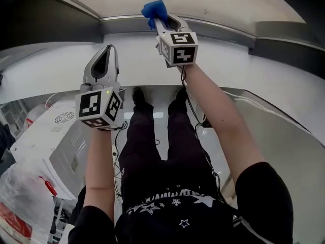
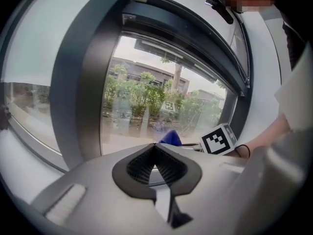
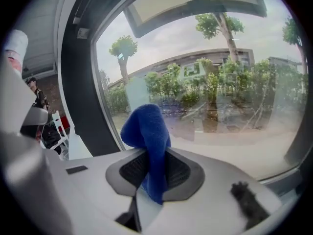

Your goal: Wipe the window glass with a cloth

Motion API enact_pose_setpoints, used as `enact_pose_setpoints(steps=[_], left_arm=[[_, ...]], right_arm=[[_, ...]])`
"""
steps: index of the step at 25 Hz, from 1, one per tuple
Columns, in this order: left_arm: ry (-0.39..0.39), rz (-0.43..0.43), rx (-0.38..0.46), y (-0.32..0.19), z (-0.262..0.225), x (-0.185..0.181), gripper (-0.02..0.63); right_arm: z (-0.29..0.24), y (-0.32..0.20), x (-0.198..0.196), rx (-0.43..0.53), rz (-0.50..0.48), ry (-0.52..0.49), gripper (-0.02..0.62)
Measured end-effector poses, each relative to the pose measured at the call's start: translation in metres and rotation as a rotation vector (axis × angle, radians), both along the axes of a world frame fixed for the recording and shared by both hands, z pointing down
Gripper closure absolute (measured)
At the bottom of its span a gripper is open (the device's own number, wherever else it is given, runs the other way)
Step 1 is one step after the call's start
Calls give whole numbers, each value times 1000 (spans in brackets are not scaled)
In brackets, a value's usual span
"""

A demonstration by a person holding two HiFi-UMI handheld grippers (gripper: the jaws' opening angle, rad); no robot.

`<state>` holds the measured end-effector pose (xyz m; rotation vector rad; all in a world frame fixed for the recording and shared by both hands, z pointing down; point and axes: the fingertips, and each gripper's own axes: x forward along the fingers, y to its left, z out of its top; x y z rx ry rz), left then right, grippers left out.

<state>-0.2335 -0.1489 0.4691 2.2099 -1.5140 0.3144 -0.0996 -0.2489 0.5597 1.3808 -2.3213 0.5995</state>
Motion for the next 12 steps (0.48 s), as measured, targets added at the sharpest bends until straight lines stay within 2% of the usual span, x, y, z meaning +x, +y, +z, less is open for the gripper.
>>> enact_pose_setpoints(steps=[12], left_arm=[[7, 176, -8, -9, 2, 181, 598]], right_arm=[[0, 21, 218, -19, 207, 29, 520]])
